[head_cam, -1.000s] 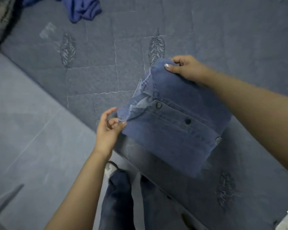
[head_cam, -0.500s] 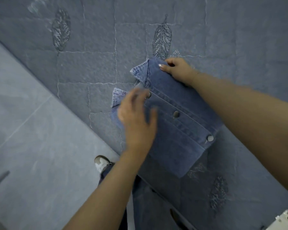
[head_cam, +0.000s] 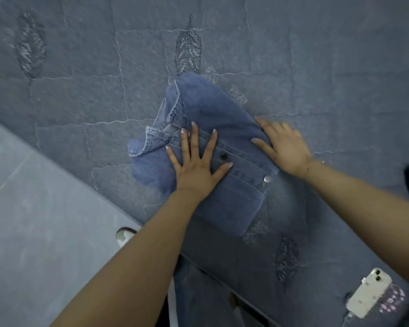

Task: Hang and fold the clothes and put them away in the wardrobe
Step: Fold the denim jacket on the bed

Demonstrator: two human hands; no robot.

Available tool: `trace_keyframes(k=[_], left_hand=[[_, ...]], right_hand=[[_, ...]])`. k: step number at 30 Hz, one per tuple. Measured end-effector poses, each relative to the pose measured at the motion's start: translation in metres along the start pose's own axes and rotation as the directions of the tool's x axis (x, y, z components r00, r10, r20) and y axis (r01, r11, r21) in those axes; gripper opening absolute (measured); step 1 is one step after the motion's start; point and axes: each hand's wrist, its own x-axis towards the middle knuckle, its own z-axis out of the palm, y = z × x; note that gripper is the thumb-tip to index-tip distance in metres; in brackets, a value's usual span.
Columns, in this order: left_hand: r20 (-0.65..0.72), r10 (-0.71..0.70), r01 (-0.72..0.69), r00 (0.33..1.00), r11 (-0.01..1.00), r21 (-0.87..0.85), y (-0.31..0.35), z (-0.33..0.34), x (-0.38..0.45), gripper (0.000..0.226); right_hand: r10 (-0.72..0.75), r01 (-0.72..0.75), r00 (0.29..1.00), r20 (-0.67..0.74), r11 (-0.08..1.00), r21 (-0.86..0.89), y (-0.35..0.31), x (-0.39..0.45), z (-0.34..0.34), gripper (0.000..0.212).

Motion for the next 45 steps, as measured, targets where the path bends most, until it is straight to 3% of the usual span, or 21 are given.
trace_keyframes(k=[3, 5, 6, 8, 9, 10, 11, 12, 13, 15, 18, 23, 27, 33, 41, 45], left_hand=[[-0.052, 0.044, -0.044, 0.998, 0.999, -0.002, 0.006, -0.009, -0.014, 0.076], [-0.176, 0.024, -0.067, 0.984, 0.968, -0.241, 0.008, -0.014, -0.035, 0.062], [-0.263, -0.043, -0.077, 0.964, 0.899, -0.431, 0.009, -0.015, -0.050, 0.050], [-0.390, -0.365, -0.012, 0.845, 0.717, -0.697, 0.008, -0.006, -0.082, 0.034], [-0.341, -0.575, 0.085, 0.744, 0.588, -0.804, 0.009, 0.000, -0.096, 0.036], [-0.195, -0.755, 0.183, 0.626, 0.385, -0.905, 0.011, 0.005, -0.105, 0.045], [0.027, -0.840, 0.227, 0.542, 0.115, -0.967, 0.014, 0.008, -0.111, 0.057], [0.267, -0.793, 0.226, 0.547, -0.167, -0.960, 0.017, 0.010, -0.112, 0.070], [0.426, -0.658, 0.220, 0.621, -0.375, -0.900, 0.020, 0.013, -0.110, 0.079], [0.522, -0.441, 0.247, 0.730, -0.543, -0.803, 0.020, 0.017, -0.103, 0.085], [0.573, -0.343, 0.287, 0.744, -0.611, -0.738, 0.008, 0.018, -0.093, 0.073], [0.528, -0.148, 0.352, 0.836, -0.593, -0.724, -0.017, -0.002, -0.108, 0.032], [0.458, -0.211, 0.297, 0.863, -0.521, -0.800, -0.047, -0.034, -0.145, 0.047], [0.243, -0.264, 0.137, 0.933, -0.367, -0.920, -0.113, -0.128, -0.246, 0.047], [0.107, -0.440, -0.083, 0.891, -0.390, -0.917, -0.219, -0.251, -0.465, 0.053], [-0.010, -0.625, -0.264, 0.781, -0.316, -0.911, -0.262, -0.290, -0.593, 0.057]], right_hand=[[0.005, -0.005, 1.000, 0.002, 1.000, 0.030, 0.005, 0.013, 0.004, 0.057], [0.007, -0.028, 0.996, 0.084, 0.968, 0.248, 0.008, 0.019, -0.007, 0.053], [0.028, -0.088, 0.986, 0.163, 0.923, 0.376, 0.009, 0.023, -0.017, 0.049], [0.050, -0.223, 0.939, 0.341, 0.842, 0.492, 0.008, 0.032, -0.037, 0.047], [0.043, -0.239, 0.921, 0.388, 0.848, 0.474, 0.008, 0.040, -0.043, 0.048], [0.036, -0.234, 0.911, 0.410, 0.864, 0.445, 0.007, 0.047, -0.047, 0.048], [0.036, -0.230, 0.908, 0.417, 0.875, 0.426, 0.005, 0.054, -0.049, 0.047], [0.035, -0.245, 0.899, 0.437, 0.868, 0.433, 0.002, 0.061, -0.049, 0.047], [0.017, -0.276, 0.876, 0.482, 0.838, 0.472, -0.002, 0.066, -0.048, 0.048], [-0.067, -0.361, 0.791, 0.608, 0.750, 0.554, -0.013, 0.069, -0.044, 0.051], [-0.094, -0.410, 0.746, 0.660, 0.716, 0.565, -0.026, 0.059, -0.038, 0.049], [-0.089, -0.445, 0.738, 0.669, 0.680, 0.582, -0.050, 0.025, -0.050, 0.046], [-0.099, -0.428, 0.796, 0.598, 0.607, 0.670, -0.091, -0.019, -0.061, 0.054], [-0.229, -0.267, 0.859, 0.459, 0.563, 0.782, -0.228, -0.098, -0.105, 0.059], [-0.508, -0.026, 0.793, 0.336, 0.523, 0.852, -0.457, -0.244, -0.160, 0.063], [-0.624, 0.061, 0.713, 0.319, 0.509, 0.859, -0.576, -0.314, -0.153, 0.062]])
